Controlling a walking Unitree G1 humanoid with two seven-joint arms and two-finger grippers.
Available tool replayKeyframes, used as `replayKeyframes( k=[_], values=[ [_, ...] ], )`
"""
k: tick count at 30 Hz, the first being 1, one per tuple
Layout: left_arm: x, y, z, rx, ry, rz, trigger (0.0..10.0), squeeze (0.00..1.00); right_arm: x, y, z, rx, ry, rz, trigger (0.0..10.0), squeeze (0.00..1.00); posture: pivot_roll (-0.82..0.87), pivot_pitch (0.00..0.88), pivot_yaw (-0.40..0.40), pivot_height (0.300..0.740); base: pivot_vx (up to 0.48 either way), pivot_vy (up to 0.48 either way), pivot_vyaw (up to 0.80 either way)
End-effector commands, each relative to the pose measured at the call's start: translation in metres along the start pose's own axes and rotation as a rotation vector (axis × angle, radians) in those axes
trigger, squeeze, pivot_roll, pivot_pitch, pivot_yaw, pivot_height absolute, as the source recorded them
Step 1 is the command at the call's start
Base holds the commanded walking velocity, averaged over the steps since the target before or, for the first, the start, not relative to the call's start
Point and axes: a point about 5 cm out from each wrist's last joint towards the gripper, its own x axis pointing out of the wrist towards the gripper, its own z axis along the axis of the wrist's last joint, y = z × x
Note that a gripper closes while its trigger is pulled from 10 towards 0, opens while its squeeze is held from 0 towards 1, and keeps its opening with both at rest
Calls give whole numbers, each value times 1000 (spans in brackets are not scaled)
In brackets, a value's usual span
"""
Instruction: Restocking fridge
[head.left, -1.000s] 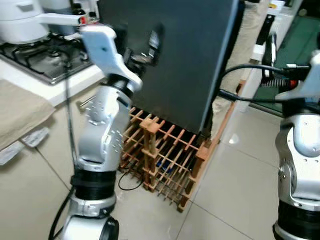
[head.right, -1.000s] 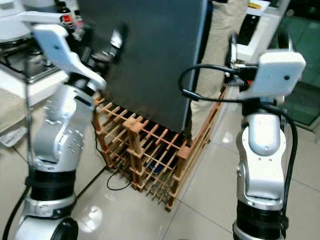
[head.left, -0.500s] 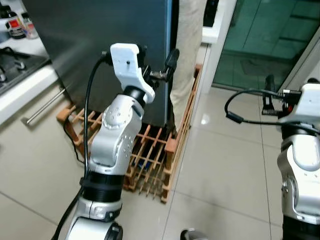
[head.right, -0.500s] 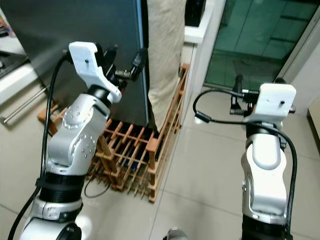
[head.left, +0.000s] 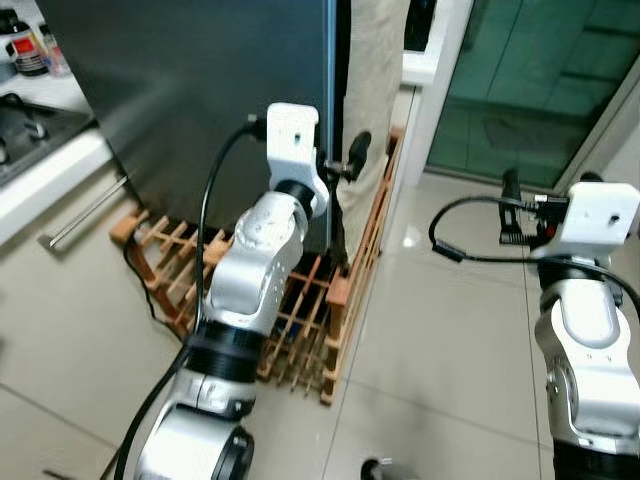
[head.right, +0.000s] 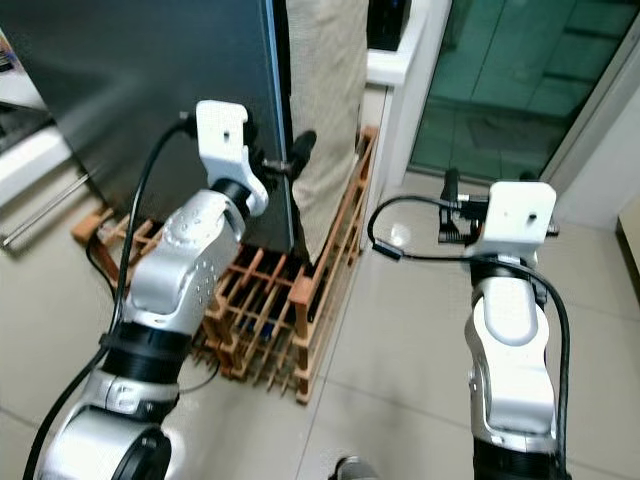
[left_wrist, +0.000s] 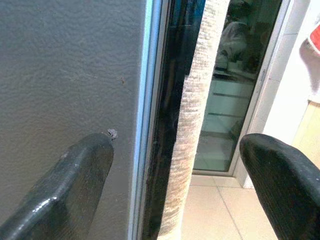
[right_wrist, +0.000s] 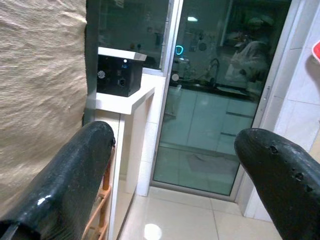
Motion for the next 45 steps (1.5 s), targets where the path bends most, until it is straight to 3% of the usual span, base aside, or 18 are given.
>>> replayKeyframes(
  k=[1,6,13,24,32,34,37,45],
  values=[
    [3,-4,8,-30,-20,-41,10000,0,-1,0,0,-9,-6,3,10000,208,-190,8,47,740,0,0,0],
    [6,-15,8,-75,-9,-103,10000,0,-3,-1,-4,-1,13,-4,10000,204,-192,14,53,740,0,0,0],
    [11,-21,4,-65,25,-119,10000,0,-2,-1,-10,-4,48,-19,10000,220,-192,16,63,740,0,0,-148],
    [29,-17,-4,-70,78,-52,10000,0,-3,1,-10,-10,36,-5,10000,192,-199,22,65,740,0,0,0],
    [27,-12,-2,-89,76,-38,10000,0,-6,-1,-12,-15,41,-10,10000,196,-210,26,73,740,0,0,0],
    [22,-2,-6,-94,88,-21,10000,0,-8,-1,-13,-15,48,-13,10000,192,-205,26,69,740,0,0,0],
    [21,0,-8,-100,94,-12,10000,0,-8,-2,-15,-16,52,-12,10000,192,-203,25,69,740,0,0,0],
    [26,2,-15,-179,118,71,10000,0,-7,0,-16,-15,52,-6,10000,196,-207,17,72,740,0,0,0]
  ],
)
